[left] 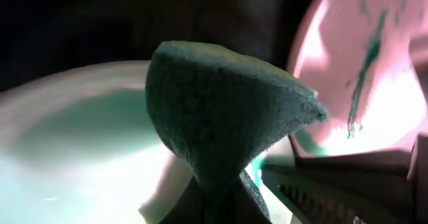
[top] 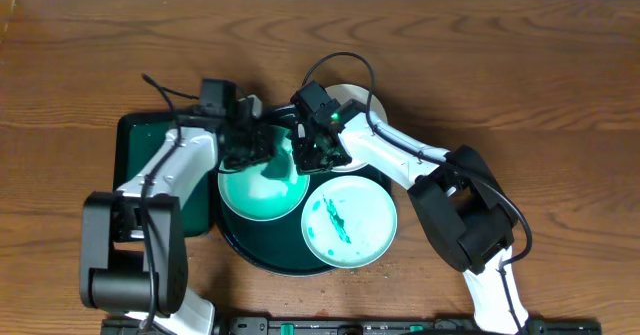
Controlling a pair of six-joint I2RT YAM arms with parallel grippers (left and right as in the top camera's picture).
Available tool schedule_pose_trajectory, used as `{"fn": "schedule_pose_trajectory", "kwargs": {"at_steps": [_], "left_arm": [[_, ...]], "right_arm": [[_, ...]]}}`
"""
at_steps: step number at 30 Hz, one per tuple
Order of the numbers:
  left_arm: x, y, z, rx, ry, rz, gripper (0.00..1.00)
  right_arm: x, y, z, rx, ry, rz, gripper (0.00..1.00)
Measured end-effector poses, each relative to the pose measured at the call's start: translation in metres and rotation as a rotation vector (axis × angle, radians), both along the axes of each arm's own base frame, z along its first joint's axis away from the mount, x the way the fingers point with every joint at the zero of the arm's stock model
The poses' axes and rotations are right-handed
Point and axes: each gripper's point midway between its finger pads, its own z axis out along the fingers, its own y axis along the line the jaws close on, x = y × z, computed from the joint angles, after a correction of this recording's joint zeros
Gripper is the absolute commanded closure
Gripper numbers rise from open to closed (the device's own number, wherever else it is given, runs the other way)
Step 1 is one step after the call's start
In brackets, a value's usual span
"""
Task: Clean dirty plates on tray and stack at the side
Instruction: 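Scrub the left plate with the sponge in the left gripper, then grip the scrubbed left plate rim with the right gripper and lift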
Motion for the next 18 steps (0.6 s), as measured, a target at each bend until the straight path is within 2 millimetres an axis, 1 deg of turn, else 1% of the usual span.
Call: {"fn": "schedule_pose_trajectory", "kwargs": {"at_steps": [3,7,10,14,16,18], "left_arm": [[0.008,0.023,0.011,0.047,0.023,0.062,0.93],[0.015,0.065,0.035,0.163,0.058,0.167,0.93],[0.012,0.098,0.056,0.255,0.070,0.244,0.93],[0.008,0.138,0.082,0.340,0.034,0.347,0.93],[0.004,0.156,0.087,0.361,0.032,0.393,0.93],[0.000,0.170,0.087,0.375,0.045,0.433,0.93]], "right_arm": [[0.000,0.000,0.000,0.000,0.001,0.000,0.99],[0.000,0.000,0.000,0.002,0.000,0.000,0.99],[0.001,0.002,0.000,0.010,-0.007,0.004,0.99],[0.002,0.006,-0.001,0.029,-0.011,0.018,0.99],[0.002,0.006,0.000,0.032,-0.014,0.025,0.99],[0.002,0.006,0.000,0.033,-0.018,0.037,0.99]]}}
